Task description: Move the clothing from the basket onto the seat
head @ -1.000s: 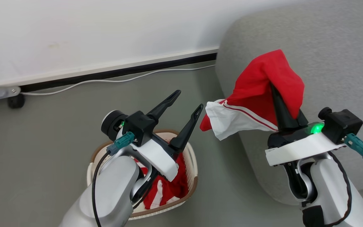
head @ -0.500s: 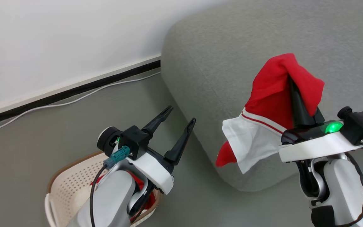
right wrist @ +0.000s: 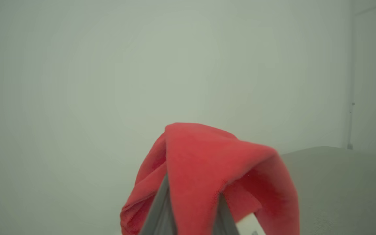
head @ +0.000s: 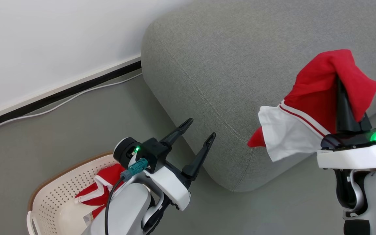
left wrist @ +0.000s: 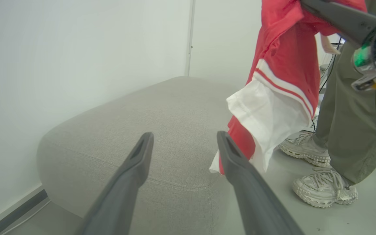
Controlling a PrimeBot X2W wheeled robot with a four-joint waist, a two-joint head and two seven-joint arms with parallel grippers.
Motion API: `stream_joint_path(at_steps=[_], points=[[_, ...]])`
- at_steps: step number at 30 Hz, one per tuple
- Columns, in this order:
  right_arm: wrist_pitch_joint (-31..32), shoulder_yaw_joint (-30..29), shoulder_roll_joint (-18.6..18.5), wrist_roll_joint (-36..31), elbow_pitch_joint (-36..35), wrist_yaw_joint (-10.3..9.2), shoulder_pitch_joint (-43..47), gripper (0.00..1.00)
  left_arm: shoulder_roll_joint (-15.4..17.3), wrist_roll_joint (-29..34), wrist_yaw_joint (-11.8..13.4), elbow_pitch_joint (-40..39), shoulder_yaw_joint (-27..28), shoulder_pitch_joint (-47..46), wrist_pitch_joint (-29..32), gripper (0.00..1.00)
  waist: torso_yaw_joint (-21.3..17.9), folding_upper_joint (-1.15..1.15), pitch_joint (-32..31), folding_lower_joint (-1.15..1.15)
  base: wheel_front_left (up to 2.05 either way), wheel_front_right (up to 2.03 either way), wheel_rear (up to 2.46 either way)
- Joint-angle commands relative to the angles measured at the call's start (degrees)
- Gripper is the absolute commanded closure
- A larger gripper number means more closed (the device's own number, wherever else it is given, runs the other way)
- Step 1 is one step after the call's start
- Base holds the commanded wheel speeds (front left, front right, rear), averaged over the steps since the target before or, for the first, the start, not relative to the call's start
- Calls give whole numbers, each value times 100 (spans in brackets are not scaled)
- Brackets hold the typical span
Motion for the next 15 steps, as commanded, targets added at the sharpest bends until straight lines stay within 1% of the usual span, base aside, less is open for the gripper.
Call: stream_joint_path(at_steps=[1,6,13,15], points=[[-35,41,-48,-37,-275,40,-19,100,31,-52,-4,-112,138,-267,-34,0,-8,0,24,0,0,0,0],[-35,-158,-183,-18,-361,40,-200,100,38,-55,-4,-106,70,-316,-34,0,-18,0,174,0,0,0,0],[-35,-289,-697,-38,24,40,-1018,100,147,38,-4,-179,74,-293,-34,0,-8,0,499,0,0,0,0],[-35,-344,-825,-31,162,40,-1254,100,177,82,-4,-213,33,-305,-34,0,63,0,641,0,0,0,0]])
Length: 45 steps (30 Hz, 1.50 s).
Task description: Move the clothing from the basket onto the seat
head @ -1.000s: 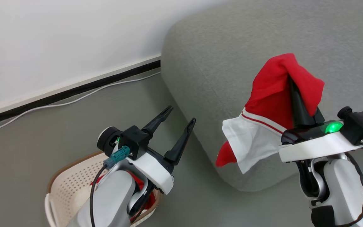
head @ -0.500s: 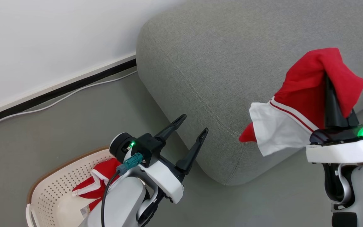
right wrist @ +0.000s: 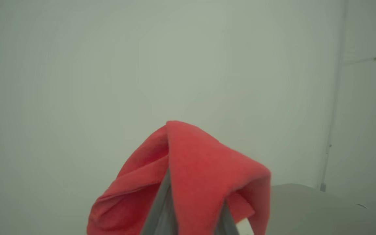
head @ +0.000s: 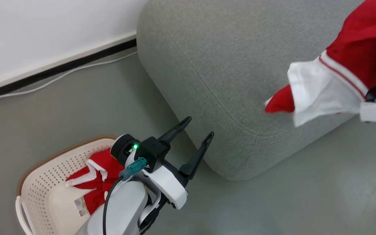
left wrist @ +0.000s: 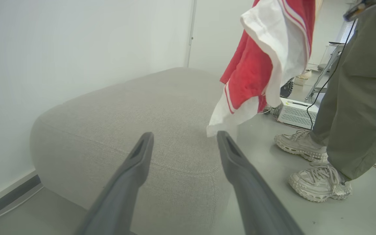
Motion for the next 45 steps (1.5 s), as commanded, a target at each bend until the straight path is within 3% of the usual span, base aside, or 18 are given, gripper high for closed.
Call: stream_joint_path(at_steps=[1,17,25,30,35,40,45], points=[[-34,46,-191,-29,-35,40,-271,100,42,66,-4,-189,123,-230,-34,0,118,0,207,0,0,0,0],[-34,-882,-824,-189,1159,40,-1870,100,230,62,-4,-387,-444,-1042,-34,0,1002,0,1502,0,0,0,0],[-34,-1295,-1219,-718,1951,40,-2717,100,306,86,-4,-490,-615,-1328,-34,0,1287,0,1990,0,0,0,0],[-34,-2125,-1383,-1429,2762,40,-3374,100,335,93,-4,-552,-710,-1483,-34,0,1470,0,2322,0,0,0,0],[-34,-3102,-1331,-2222,3320,40,-3963,100,337,86,-4,-571,-806,-1575,-34,0,1639,0,2595,0,0,0,0],[-34,-3786,-1180,-2820,3202,40,-4428,100,340,72,-4,-557,-799,-1615,-34,0,1820,0,2843,0,0,0,0],[-34,-4200,-765,-3243,3399,40,-4638,100,359,46,-4,-559,-756,-1639,-34,0,1955,0,2995,0,0,0,0]])
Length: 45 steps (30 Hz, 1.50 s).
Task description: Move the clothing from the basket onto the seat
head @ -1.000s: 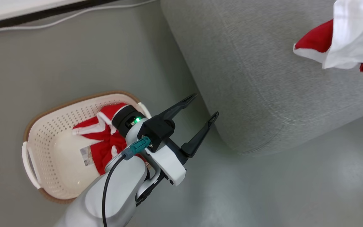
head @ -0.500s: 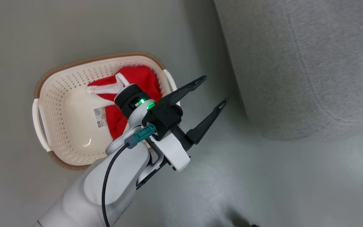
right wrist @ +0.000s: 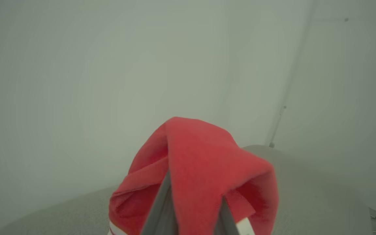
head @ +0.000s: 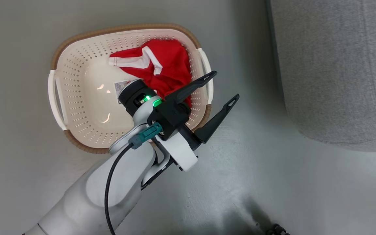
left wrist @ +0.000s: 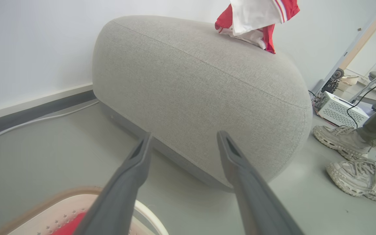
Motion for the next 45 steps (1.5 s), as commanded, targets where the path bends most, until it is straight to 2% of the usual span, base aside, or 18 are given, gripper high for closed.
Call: stream_joint_path(at_steps=[1,3,7,11,12,13,14,19,21,31,38,45], points=[[-33,-55,-31,-59,23,22,-22,100,22,3,-4,-146,163,-90,-29,0,66,0,45,0,0,0,0],[-6,-198,1,-50,444,22,-17,100,3,-12,-4,-145,196,-77,-29,0,124,0,32,0,0,0,0],[36,-93,50,118,1315,22,43,100,-10,-14,-4,-140,265,-69,-29,0,211,0,17,0,0,0,0],[-9,100,115,301,1746,22,180,100,-33,-21,-4,-126,311,-31,-29,0,260,0,-47,0,0,0,0],[-17,153,118,351,1797,22,229,88,-46,-29,-4,-122,316,-19,-29,0,274,0,-72,0,0,0,0],[-23,236,133,393,1832,22,282,57,-62,-38,-4,-121,333,-5,-29,0,286,0,-106,0,0,0,0],[-27,342,156,438,1851,22,338,0,-77,-43,-4,-123,354,10,-29,0,296,0,-136,0,0,0,0],[-30,787,291,947,1537,22,779,0,-165,-60,-4,-137,398,83,-29,0,352,0,-329,0,0,0,0],[-31,1096,367,1363,1350,22,1111,0,-202,-79,-4,-147,443,150,-29,0,374,0,-482,0,0,0,0],[-32,2210,357,2325,861,22,2246,0,-309,-139,-4,-154,661,473,-29,0,430,0,-1088,0,0,0,0],[-32,2923,345,2897,306,22,2919,0,-368,-132,-4,-121,1002,836,-29,0,546,0,-1649,0,0,0,0],[-32,3469,381,3126,-147,22,3436,0,-458,11,-4,-4,1615,1282,-29,0,772,0,-2220,0,0,0,0]])
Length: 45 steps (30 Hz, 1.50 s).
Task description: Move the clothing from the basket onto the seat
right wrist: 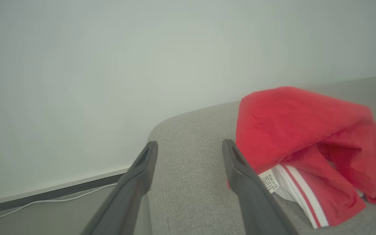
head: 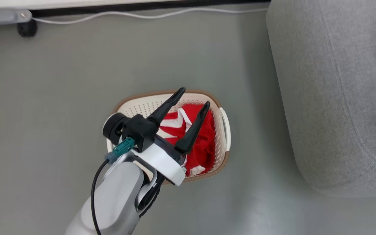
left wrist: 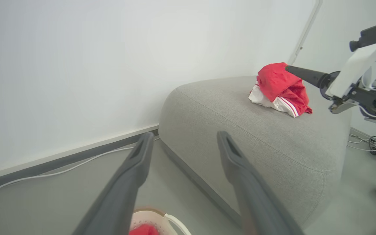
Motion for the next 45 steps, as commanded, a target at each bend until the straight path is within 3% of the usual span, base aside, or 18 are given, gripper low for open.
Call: stream_joint_path(at_steps=[1,19,34,45], points=[[-34,215,-46,28,-237,23,191,0,23,66,-4,-92,255,118,-28,0,168,0,-293,0,0,0,0],[-35,785,228,251,-1102,23,1432,0,-105,331,-4,117,1628,1231,-28,0,897,0,-1496,0,0,0,0],[-35,1357,579,86,-1634,23,2433,0,-204,809,0,158,2973,2018,-28,0,966,0,-1943,0,0,0,0],[-35,1436,711,-211,-1895,23,2886,0,-227,1039,-2,-76,3300,2402,-28,0,899,0,-1972,0,0,0,0]])
